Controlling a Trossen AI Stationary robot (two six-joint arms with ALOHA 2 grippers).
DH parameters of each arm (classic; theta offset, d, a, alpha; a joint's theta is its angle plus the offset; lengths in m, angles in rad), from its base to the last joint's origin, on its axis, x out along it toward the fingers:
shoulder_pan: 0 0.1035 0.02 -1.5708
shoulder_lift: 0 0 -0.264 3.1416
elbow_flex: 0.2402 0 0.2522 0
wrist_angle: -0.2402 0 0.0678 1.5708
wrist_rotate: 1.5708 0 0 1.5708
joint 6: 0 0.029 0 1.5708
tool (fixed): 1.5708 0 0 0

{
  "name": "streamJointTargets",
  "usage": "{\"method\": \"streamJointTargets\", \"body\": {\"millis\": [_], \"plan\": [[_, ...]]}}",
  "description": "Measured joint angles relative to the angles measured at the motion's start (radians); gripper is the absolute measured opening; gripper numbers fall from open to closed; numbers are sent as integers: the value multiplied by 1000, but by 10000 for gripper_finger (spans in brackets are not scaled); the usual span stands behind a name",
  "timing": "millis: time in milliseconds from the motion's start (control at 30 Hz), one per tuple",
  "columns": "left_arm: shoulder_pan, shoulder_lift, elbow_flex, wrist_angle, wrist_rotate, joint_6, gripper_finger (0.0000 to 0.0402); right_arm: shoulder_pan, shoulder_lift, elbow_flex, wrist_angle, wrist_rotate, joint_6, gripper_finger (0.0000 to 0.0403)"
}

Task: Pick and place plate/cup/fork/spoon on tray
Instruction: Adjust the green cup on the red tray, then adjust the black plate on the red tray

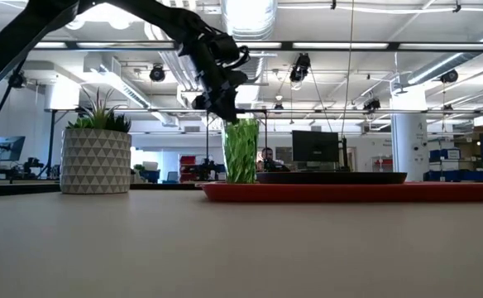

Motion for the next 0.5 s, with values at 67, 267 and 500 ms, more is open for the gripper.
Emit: {"method": "streamJointTargets", "body": {"millis": [67,267,500], "plan": [[-2,-10,4,-1,0,0,39,0,0,0,0,0,-8,95],[-32,-95,4,-65,19,6,39,0,0,0,0,0,-8,95],[-176,-258,-30,-222,-23,211,39,0,0,0,-1,0,-16,95]]}}
